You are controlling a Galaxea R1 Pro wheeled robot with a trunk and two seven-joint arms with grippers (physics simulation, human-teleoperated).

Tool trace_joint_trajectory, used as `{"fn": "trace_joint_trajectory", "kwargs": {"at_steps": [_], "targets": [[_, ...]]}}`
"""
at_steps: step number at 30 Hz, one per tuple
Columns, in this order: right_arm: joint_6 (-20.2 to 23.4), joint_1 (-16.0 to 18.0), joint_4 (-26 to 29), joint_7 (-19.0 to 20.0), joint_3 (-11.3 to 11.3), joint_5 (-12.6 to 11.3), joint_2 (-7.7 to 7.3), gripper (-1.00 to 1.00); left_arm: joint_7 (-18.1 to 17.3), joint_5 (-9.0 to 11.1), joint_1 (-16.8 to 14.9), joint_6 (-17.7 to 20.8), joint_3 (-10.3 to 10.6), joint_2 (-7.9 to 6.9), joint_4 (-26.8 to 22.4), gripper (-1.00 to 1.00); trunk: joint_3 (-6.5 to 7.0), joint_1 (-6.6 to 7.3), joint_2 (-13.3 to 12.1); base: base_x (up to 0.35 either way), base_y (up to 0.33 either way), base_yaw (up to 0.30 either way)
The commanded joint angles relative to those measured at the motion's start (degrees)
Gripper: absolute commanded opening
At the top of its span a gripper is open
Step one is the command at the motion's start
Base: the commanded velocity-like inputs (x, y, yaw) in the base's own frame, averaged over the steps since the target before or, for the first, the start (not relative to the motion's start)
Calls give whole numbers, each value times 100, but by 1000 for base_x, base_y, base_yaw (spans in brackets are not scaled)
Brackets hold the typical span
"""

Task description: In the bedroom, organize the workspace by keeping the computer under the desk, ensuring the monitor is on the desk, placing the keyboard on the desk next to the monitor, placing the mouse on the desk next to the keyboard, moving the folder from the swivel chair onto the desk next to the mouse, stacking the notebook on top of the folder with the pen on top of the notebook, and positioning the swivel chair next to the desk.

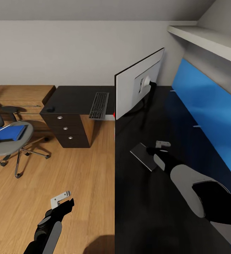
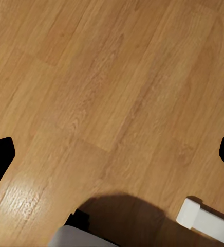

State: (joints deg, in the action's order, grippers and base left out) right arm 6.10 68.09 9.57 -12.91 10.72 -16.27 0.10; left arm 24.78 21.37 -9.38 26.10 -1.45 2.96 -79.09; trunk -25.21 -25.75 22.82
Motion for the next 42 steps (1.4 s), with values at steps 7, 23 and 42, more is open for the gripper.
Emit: {"fn": "trace_joint_trajectory", "kwargs": {"at_steps": [7,23,42], "targets": [[421,4,482,-69,52,-37,-22,100,36,68,-3,18,-4,3,-10,100,-10,-3,10,0,0,0],[2719,589,1743,-356,14,-59,-165,100,36,59,-3,18,-10,-5,-10,100,-10,-3,10,0,0,0],[3022,1694,701,-372,10,-96,-124,100,36,52,-3,27,-4,3,-19,100,-10,-3,10,0,0,0]]}}
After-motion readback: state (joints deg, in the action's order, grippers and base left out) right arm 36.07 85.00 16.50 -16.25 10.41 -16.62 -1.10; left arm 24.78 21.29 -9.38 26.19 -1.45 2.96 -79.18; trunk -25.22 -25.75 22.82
